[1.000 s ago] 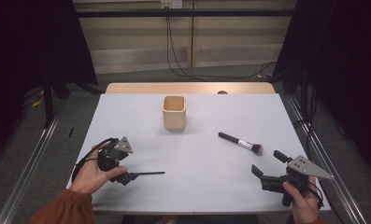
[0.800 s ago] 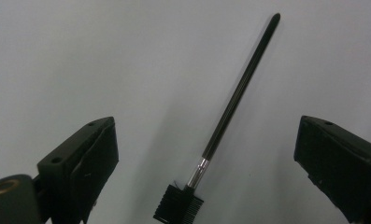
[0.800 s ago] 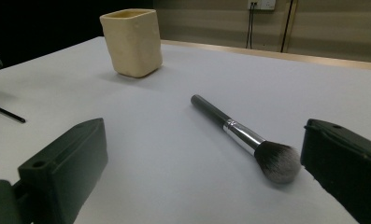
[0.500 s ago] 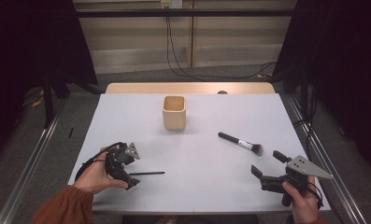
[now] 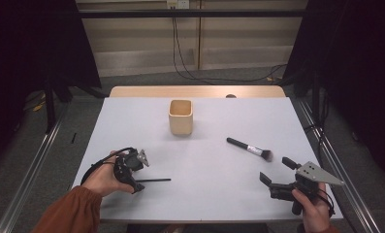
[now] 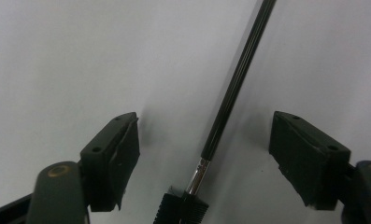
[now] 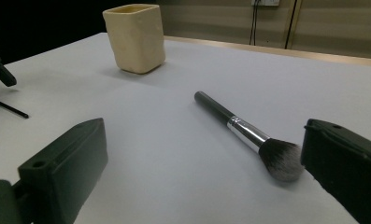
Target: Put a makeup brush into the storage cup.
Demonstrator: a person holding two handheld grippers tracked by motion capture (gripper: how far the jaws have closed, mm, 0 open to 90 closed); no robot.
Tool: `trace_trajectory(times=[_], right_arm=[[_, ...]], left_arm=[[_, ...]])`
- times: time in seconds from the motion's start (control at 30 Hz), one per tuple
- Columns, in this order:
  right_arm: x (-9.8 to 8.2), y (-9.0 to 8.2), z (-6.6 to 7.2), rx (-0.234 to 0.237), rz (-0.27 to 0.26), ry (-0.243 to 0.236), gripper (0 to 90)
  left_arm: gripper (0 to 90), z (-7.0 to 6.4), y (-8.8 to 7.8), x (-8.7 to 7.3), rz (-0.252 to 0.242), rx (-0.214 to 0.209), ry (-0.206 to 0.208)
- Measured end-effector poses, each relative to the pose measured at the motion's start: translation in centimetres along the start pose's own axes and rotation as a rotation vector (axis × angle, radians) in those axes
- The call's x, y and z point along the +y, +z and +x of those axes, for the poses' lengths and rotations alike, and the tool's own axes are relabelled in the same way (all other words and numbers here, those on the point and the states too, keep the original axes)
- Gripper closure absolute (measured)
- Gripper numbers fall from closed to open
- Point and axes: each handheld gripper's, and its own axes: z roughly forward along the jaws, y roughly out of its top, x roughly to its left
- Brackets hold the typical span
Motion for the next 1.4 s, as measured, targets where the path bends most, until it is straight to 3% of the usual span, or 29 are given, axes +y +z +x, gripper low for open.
trace_trajectory(times=[0.1,0.17,0.2,0.37,0.6,0.8,0.97,1.03,1.17,1.2,1.4], right_arm=[[0.0,0.0,0.0,0.002,0.000,-0.007,0.5],[0.0,0.0,0.0,0.002,-0.001,-0.005,0.5],[0.0,0.0,0.0,0.002,0.001,-0.003,0.5],[0.0,0.0,0.1,0.008,0.005,-0.008,0.5],[-0.1,0.0,0.1,0.012,0.008,-0.009,0.5],[-0.1,0.1,0.1,0.015,0.011,-0.008,0.4],[-0.1,0.1,0.1,0.017,0.014,-0.011,0.5],[-0.1,0.1,0.1,0.017,0.014,-0.012,0.5],[-0.1,0.1,0.1,0.017,0.014,-0.012,0.5],[-0.1,0.1,0.1,0.017,0.015,-0.012,0.4],[-0.1,0.1,0.1,0.017,0.016,-0.013,0.5]], left_arm=[[28.5,0.1,0.0,0.1,0.010,-0.025,0.006],[33.4,-0.2,0.0,0.1,-0.005,-0.036,-0.013],[35.1,0.0,-0.1,0.1,0.018,-0.038,0.015],[40.0,0.1,0.0,0.1,0.034,-0.067,-0.002],[45.3,0.1,0.0,0.4,0.052,-0.076,-0.009],[62.6,0.0,-0.2,0.8,0.108,-0.087,0.036],[70.3,0.2,-0.2,0.8,0.108,-0.112,0.049],[74.8,0.3,-0.1,0.8,0.107,-0.116,0.035],[80.9,0.1,0.0,1.2,0.143,-0.096,0.058],[85.1,0.2,0.0,1.4,0.155,-0.111,0.061],[85.9,0.3,0.0,1.5,0.161,-0.123,0.052]])
